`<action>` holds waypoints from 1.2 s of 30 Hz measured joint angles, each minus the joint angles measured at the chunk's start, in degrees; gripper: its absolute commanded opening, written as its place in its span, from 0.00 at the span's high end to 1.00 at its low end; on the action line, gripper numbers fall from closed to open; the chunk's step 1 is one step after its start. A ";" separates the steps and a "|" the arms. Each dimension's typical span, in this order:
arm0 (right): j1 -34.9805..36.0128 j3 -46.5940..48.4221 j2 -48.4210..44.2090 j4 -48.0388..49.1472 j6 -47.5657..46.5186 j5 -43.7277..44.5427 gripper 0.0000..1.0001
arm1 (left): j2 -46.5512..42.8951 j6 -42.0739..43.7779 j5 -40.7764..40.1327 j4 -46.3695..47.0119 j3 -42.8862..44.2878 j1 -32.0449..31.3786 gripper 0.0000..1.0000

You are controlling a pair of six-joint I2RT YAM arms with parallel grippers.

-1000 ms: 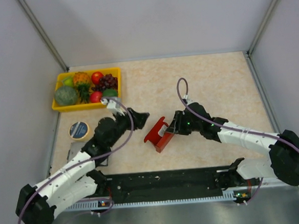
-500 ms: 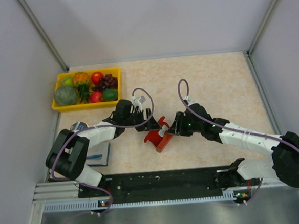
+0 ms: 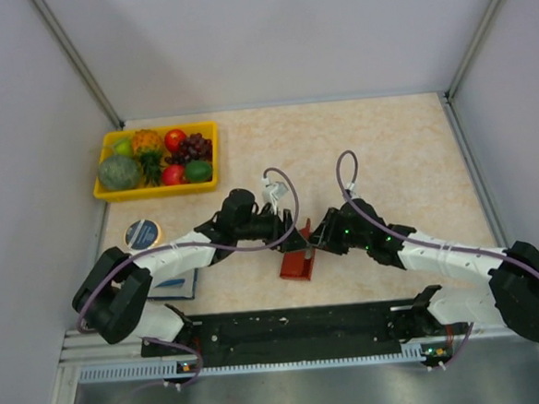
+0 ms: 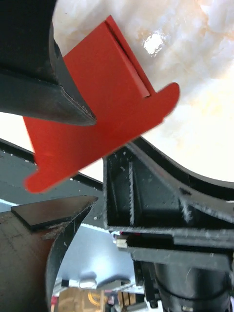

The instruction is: Fold the paper box

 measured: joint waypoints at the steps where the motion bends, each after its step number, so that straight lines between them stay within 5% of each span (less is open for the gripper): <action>1: 0.04 -1.29 -0.24 1.09 2.01 0.57 0.67 | -0.68 0.68 -1.07 -0.04 -0.44 -0.74 0.35; 8: 0.37 -5.75 -0.83 7.26 12.39 2.54 0.65 | -1.95 4.59 -9.88 -0.61 -2.56 -5.18 0.37; 13: 0.57 -4.76 -8.20 -0.94 8.44 7.58 0.60 | -3.93 5.86 -14.03 -2.86 -3.13 -5.20 0.38; 23: -6.25 -4.63 -22.40 -15.08 -12.35 9.46 0.59 | -1.25 6.54 -15.74 -4.22 -0.76 -5.20 0.80; 29: -6.71 2.97 -15.13 -16.85 -20.13 4.50 0.60 | 9.22 2.45 -17.40 -1.84 -0.22 -5.20 0.85; 36: -7.17 7.91 2.84 -3.85 -24.65 -8.02 0.63 | 11.08 -1.84 -19.15 2.19 -0.11 -5.20 0.81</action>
